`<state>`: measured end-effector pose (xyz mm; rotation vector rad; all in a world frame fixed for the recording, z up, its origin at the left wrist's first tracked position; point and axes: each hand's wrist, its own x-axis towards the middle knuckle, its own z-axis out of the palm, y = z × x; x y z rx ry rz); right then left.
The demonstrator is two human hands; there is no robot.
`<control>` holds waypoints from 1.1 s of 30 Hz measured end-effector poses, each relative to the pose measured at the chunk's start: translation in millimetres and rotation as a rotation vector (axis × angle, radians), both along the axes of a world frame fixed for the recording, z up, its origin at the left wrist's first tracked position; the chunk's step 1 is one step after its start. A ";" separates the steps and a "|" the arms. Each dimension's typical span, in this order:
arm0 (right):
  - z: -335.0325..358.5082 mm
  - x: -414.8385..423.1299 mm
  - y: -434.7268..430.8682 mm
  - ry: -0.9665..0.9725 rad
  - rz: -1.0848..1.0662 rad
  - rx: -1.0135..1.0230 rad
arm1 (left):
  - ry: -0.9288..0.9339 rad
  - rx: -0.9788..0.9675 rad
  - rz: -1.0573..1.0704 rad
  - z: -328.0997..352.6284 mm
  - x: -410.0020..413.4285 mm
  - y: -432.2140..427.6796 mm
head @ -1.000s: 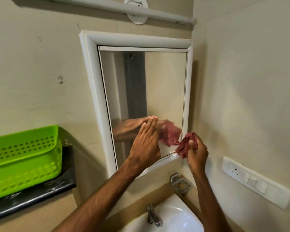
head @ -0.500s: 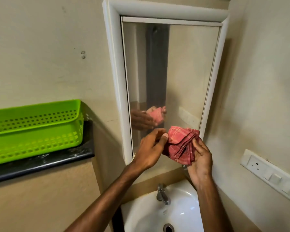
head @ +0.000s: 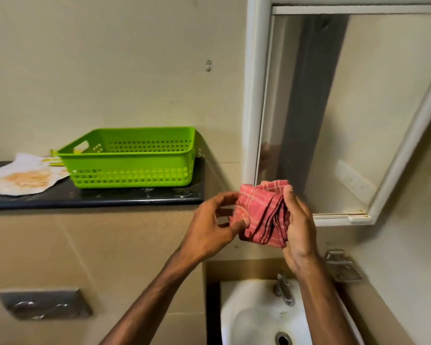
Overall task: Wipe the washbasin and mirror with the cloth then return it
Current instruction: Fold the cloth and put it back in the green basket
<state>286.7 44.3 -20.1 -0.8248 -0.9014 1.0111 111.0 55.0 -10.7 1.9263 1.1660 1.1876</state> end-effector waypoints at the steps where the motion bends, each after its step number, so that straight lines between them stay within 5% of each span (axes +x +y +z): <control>1: 7.9 -10.4 0.8 -0.014 0.024 0.005 | -0.005 0.029 0.030 4.9 -6.8 -5.9; 12: 126.1 -89.5 16.7 -0.147 0.007 0.364 | 0.010 0.400 0.261 98.8 -62.1 -53.3; 20: 234.1 -148.7 64.0 -0.536 -0.188 0.565 | 0.131 0.410 0.469 133.9 -137.8 -24.2; 24: 266.6 -171.3 88.2 -0.701 -0.349 0.640 | 0.347 0.430 0.634 130.2 -173.7 4.3; 27: 272.6 -179.7 104.7 -0.839 -0.408 0.686 | 0.530 0.415 0.561 123.5 -187.9 18.1; 33: 227.7 -182.1 126.4 -1.344 -0.241 0.585 | 0.798 0.410 0.404 103.9 -194.1 37.0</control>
